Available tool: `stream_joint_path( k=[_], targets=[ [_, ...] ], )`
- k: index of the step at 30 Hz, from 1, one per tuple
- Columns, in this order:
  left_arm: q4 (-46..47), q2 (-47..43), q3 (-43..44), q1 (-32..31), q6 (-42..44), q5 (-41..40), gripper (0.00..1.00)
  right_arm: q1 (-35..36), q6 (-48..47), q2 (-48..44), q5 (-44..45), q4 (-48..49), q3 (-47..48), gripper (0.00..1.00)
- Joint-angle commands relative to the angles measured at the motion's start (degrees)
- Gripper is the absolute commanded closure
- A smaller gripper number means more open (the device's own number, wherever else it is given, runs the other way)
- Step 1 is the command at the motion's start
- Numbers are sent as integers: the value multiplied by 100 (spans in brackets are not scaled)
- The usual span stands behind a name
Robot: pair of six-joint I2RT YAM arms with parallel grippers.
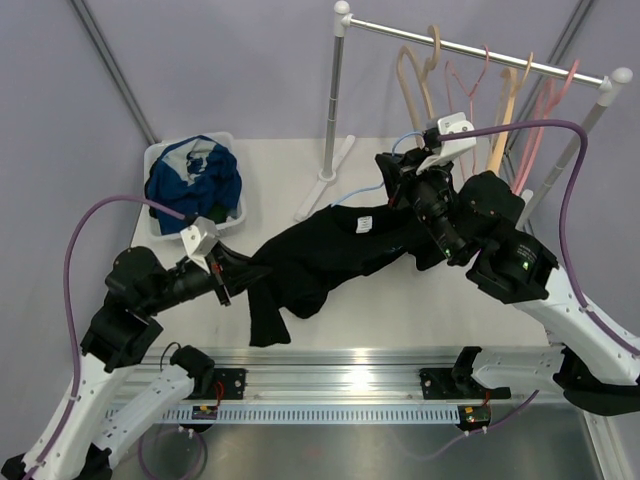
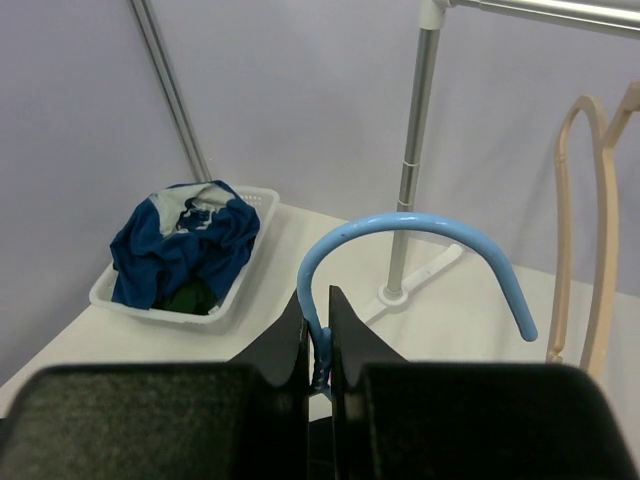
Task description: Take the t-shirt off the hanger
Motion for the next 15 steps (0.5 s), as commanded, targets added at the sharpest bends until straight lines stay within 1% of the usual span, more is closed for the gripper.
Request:
stream_joint_path(
  k=[1,3,4,5,7,8,10,12,13,15],
  targets=[
    [20,-223,133,-26,-61,-144,100,-36,-129,-18,476,121,330,100],
    [-15,-312,90,-17,-114,-487,100,-343,2,-27,363,-28,400,100],
    [-93,-321,89,-17,-123,-627,100,-692,89,-27,119,-177,470,100],
    [-155,-329,98,-17,-132,-1020,100,-913,369,-27,-49,-274,505,100],
    [-260,-338,107,-17,-132,-1470,100,-1335,564,-53,-444,-423,541,100],
    [-322,-347,98,-17,-193,-1847,100,-1590,565,-71,-463,-459,515,100],
    [-549,-198,177,-17,-403,-2200,100,-1715,469,-158,-428,-433,410,100],
    [-752,134,343,-17,-466,-2351,100,-1917,494,-272,-525,-416,269,100],
    [-753,215,362,-17,-483,-2421,100,-1979,495,-325,-577,-415,216,100],
    [-753,294,371,-17,-571,-2842,100,-2136,547,-404,-657,-372,128,100]
  ],
)
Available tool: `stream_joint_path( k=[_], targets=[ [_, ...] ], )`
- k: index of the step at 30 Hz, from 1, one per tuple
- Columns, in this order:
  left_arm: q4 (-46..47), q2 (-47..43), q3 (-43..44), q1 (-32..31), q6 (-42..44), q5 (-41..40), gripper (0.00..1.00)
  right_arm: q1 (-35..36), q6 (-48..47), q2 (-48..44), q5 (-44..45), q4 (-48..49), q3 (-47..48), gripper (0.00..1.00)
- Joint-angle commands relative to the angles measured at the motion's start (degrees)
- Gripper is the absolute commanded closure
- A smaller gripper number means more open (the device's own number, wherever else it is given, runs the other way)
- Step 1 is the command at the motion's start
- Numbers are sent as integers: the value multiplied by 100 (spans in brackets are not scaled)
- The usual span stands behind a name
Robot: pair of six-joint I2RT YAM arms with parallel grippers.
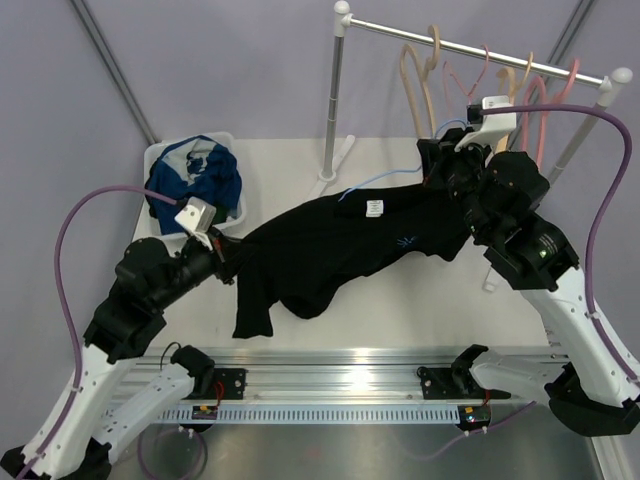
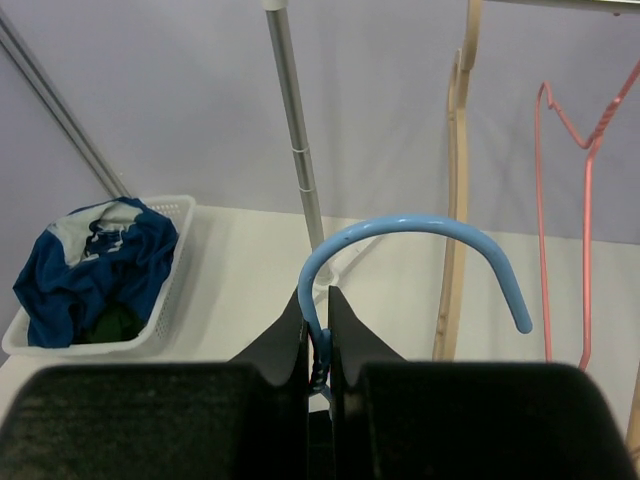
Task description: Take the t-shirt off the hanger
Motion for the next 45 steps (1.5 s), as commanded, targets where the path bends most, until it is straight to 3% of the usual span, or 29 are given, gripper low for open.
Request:
stream_joint_path(
  k=[1,10,20,24,27,31,34,35,36,37,40,43,45],
  targets=[
    [-286,192,222,7,-211,-1242,100,-349,-47,-378,45,254,-43,100],
    [-504,297,494,-2,-281,-2377,100,-842,-64,-563,-79,16,-52,100],
    [-839,737,961,7,-167,-3187,100,-851,-170,-748,97,-124,-17,100],
    [-428,728,680,7,-193,-2618,100,-842,-4,-783,-122,-98,18,100],
    [395,693,206,-2,-246,-1060,100,-851,372,-661,-429,-2,140,100],
    [1278,850,-392,7,-659,-358,97,-851,971,-292,-1053,86,475,100],
    [1341,1253,-376,7,-650,-244,87,-851,1262,-2,-1352,218,660,100],
    [1349,1343,-341,7,-633,-191,53,-851,1332,130,-1457,279,695,100],
    [1349,1439,-306,7,-537,53,34,-842,1367,192,-1502,297,712,100],
    [1332,1518,-253,7,-458,238,26,-842,1368,253,-1546,306,730,100],
    [1314,1380,-139,7,-203,530,11,-851,1263,403,-1678,394,617,100],
    [1148,958,133,7,8,223,1,-851,1078,438,-1871,648,239,100],
    [886,765,544,7,140,4,1,-851,947,535,-2125,841,10,100]
  ],
)
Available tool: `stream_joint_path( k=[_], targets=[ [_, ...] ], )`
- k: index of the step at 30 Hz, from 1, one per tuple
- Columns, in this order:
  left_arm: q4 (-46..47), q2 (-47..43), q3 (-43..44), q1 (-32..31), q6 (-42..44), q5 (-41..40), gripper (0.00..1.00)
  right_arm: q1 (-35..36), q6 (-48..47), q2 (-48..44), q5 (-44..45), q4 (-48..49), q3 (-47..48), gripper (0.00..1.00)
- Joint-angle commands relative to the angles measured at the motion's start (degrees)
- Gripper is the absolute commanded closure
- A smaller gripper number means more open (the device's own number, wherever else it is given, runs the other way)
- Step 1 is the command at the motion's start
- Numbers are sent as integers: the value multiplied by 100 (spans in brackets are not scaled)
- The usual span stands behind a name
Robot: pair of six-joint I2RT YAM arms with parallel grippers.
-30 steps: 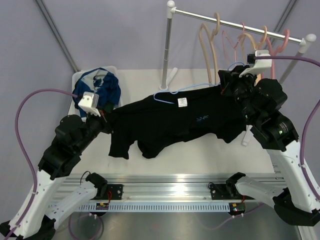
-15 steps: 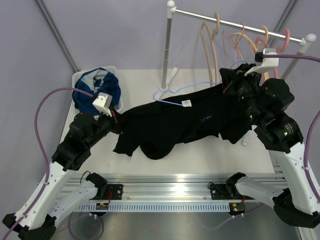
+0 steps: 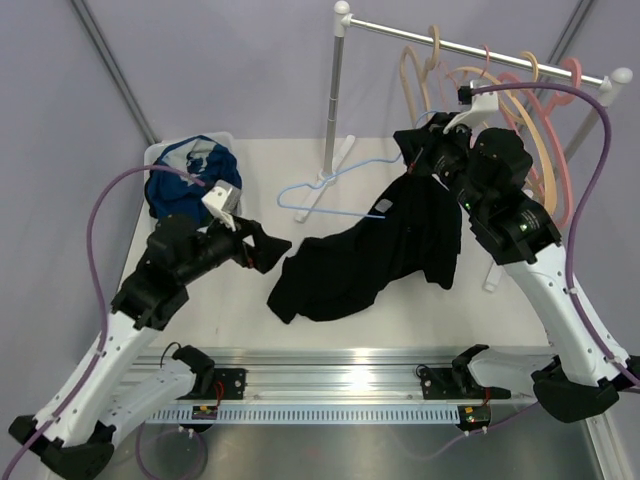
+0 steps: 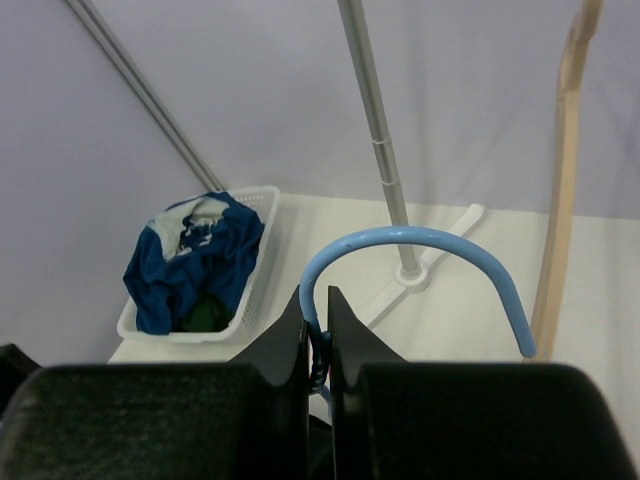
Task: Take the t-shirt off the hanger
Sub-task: Remove the T-shirt from the hanger, then place the hanger at the clothesline.
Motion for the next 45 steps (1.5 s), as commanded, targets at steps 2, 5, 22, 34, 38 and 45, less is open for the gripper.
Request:
stream_joint_path(
  k=[2,5,22,34,38,45],
  targets=[
    [-176,-487,1052,20,414,-113,1,-59,-215,266,-753,655,-139,100],
    [-563,-487,1641,20,554,-157,1,-59,108,513,-1359,742,-51,100],
    [-1277,619,3242,20,564,650,1,37,191,821,-1899,1007,-306,100],
    [-1628,2808,4842,20,326,1609,16,643,-390,1085,-967,778,19,100],
    [-1637,3090,4746,11,379,1820,35,766,-435,1147,-914,900,-94,100],
    [-1620,3222,4420,-15,616,2048,44,898,-452,1155,-852,1068,-192,100]
  ],
)
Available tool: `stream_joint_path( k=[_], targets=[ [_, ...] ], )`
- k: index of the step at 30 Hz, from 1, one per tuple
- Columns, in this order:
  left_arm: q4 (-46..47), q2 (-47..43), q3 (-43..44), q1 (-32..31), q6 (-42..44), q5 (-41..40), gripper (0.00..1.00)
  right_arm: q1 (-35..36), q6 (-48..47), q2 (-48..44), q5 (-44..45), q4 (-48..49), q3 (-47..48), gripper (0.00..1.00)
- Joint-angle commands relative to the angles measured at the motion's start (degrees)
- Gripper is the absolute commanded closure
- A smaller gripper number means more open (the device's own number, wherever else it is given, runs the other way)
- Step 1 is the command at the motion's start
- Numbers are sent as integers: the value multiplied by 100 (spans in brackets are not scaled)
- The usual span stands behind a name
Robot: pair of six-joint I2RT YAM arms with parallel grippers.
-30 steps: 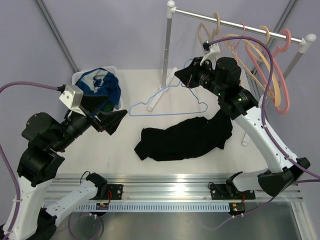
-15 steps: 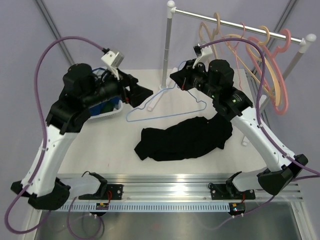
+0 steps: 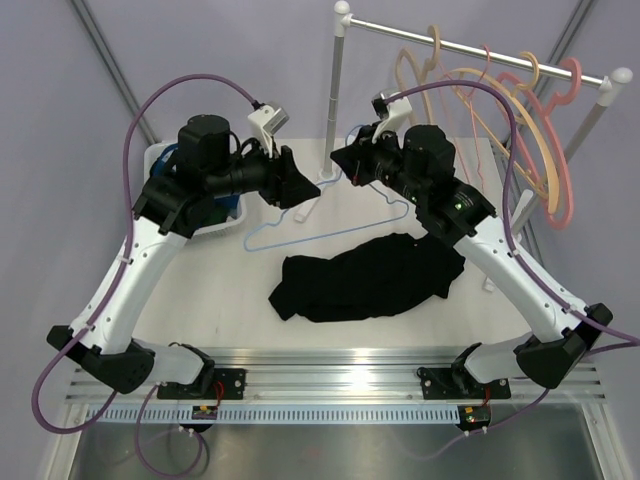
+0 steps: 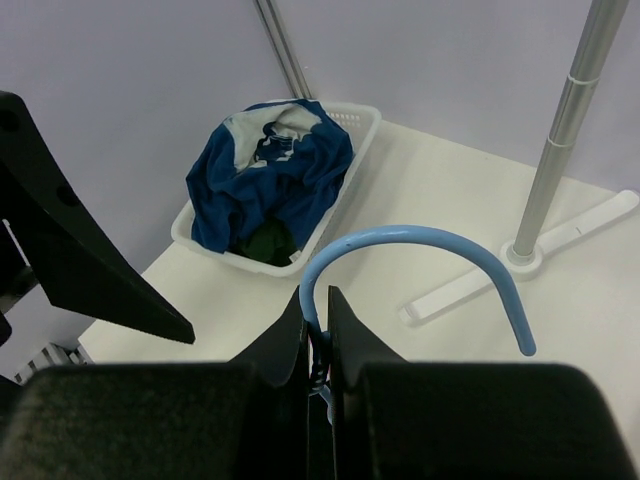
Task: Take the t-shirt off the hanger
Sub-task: Place the hanger at the clothesline.
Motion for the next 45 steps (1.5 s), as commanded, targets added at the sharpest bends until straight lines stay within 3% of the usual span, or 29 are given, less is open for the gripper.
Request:
stream_joint_path(
  k=[1,4,11,14,18,21,25,28,29,31,37,45],
  targets=[
    [144,44,-58,-61,149,422,55,101,-120,30,175,316,-2,100],
    [144,70,-67,-122,149,388,76,127,-85,65,166,333,-28,100],
    [144,105,-111,-219,140,335,72,250,-67,91,184,228,25,100],
    [144,105,-146,-237,149,352,100,250,-67,83,193,210,16,100],
    [144,97,-243,-281,140,457,100,259,-50,30,149,219,-28,100],
    [179,44,-304,-272,114,563,100,250,-67,-14,193,193,-54,85],
    [556,-140,-533,-272,-71,607,100,259,-94,-84,245,149,-89,58],
    [925,-334,-804,-272,-351,616,100,259,-111,-146,245,61,-98,30],
    [970,-378,-840,-272,-378,520,100,259,-120,-163,254,35,-98,16],
    [988,-439,-893,-272,-396,423,100,250,-129,-207,289,-36,-107,1],
    [988,-659,-1122,-272,-387,-341,100,250,-269,-576,1026,-246,-283,0],
    [1286,-747,-1368,-272,-493,-394,100,250,-463,-787,1791,-660,-256,1]
  ],
)
